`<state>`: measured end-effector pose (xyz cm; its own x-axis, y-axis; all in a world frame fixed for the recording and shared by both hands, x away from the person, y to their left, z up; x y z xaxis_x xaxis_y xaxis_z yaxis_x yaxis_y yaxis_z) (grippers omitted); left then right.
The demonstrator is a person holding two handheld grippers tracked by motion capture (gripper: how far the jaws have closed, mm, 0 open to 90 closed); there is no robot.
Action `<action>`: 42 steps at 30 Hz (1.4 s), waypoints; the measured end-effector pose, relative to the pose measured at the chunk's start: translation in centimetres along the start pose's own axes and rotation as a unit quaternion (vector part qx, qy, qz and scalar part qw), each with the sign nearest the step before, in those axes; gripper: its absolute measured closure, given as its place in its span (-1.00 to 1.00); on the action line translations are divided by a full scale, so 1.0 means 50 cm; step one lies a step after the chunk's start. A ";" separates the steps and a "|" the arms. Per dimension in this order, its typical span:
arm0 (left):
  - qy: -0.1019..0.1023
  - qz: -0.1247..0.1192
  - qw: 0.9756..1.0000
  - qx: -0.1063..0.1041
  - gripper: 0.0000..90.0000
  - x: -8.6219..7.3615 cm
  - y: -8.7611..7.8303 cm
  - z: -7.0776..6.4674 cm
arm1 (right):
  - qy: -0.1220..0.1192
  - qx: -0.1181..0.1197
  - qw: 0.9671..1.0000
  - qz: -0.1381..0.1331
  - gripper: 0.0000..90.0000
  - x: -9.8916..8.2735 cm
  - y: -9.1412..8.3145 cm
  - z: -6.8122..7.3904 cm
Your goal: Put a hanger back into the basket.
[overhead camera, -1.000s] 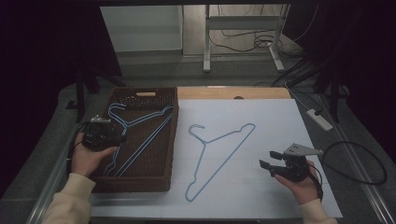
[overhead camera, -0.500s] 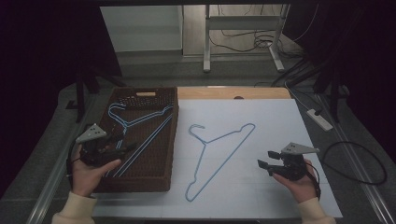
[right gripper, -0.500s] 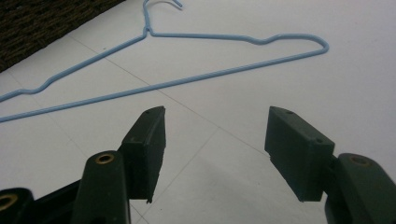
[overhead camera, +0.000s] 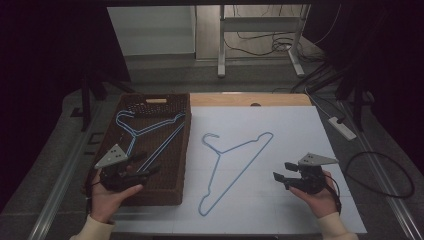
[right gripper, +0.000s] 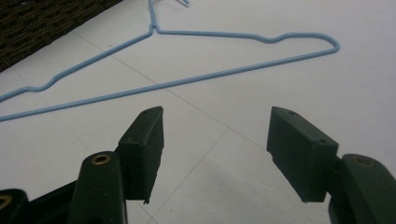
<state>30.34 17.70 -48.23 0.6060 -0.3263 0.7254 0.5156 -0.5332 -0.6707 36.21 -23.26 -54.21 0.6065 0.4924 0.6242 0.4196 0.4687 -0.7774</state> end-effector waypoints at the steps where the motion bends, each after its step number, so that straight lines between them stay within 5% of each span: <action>1: 0.000 0.000 1.000 -0.001 -0.27 -0.002 0.000 -0.001 | -0.001 0.001 1.000 0.000 -0.18 0.000 0.000 0.002; 22: 0.004 0.004 1.000 -0.016 -0.27 -0.012 0.013 -0.022 | -0.004 0.013 1.000 0.018 -0.22 -0.003 0.012 0.010; 28: 0.006 0.004 1.000 -0.016 -0.27 -0.015 0.013 -0.027 | -0.006 0.021 1.000 0.020 -0.09 0.007 0.013 0.020; 39: 0.011 0.008 1.000 -0.023 -0.27 -0.019 0.019 -0.035 | -0.037 0.038 0.996 0.072 0.93 0.057 0.058 0.062; 42: 0.011 0.007 1.000 -0.023 -0.27 -0.020 0.018 -0.036 | -0.051 0.040 0.994 0.086 1.00 0.065 0.077 0.074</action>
<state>29.10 16.11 -49.29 0.5992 -0.3510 0.7195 0.4788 -0.5632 -0.6735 37.28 -17.12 -54.88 0.5919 0.6392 0.4910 0.2589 0.4261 -0.8668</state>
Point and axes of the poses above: each handheld gripper's, and its own axes: y roughly forward along the jaws, x roughly out of its top, z roughly to its left, the point moved 10 cm from there along y, roughly forward along the jaws, and after that the axes turned 14 degrees about z, right-handed, at the moved point
